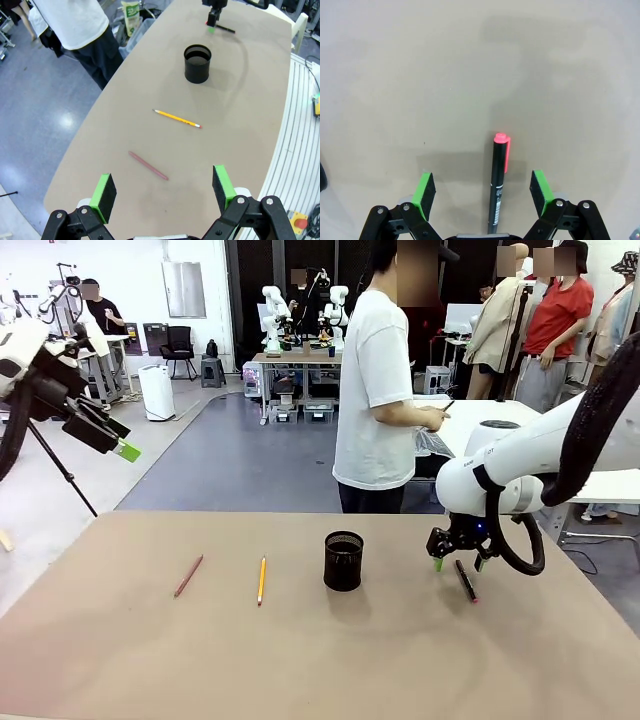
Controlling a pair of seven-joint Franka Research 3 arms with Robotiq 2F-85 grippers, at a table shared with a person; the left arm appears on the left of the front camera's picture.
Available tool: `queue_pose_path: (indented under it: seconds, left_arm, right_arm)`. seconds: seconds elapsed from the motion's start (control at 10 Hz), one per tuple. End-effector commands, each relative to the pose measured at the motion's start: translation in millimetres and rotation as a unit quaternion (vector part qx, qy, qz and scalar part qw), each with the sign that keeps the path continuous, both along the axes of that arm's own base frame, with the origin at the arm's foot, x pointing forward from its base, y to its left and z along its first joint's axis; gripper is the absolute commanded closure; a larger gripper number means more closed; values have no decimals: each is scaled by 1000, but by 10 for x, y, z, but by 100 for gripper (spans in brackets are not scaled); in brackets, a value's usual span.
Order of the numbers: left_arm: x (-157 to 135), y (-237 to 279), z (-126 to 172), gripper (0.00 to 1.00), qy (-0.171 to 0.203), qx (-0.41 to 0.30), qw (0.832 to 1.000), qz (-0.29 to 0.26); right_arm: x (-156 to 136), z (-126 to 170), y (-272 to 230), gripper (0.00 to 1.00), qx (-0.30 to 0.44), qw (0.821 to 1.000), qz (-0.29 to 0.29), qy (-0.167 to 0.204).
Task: Place the pens into the pen holder.
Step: Pick up a writing instrument from the table and place it into the Pen holder.
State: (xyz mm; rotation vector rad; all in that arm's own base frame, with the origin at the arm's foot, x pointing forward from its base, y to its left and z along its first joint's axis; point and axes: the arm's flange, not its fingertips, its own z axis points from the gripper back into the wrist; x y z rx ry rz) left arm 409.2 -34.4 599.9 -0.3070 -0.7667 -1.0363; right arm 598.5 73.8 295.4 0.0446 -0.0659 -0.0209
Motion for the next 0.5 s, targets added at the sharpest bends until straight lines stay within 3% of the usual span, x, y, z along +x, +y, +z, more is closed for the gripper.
queue_pose_path:
  seconds: [0.0, 0.4]
  left_arm:
    - [-8, 15, -3, 0, -2, -1, 1000, -4]
    - [-8, 15, -3, 0, -2, -1, 1000, -4]
  right_arm:
    - [75, 25, -47, 5, 15, 1000, 24, -1]
    - [111, -15, -74, 85, 15, 1000, 17, 14]
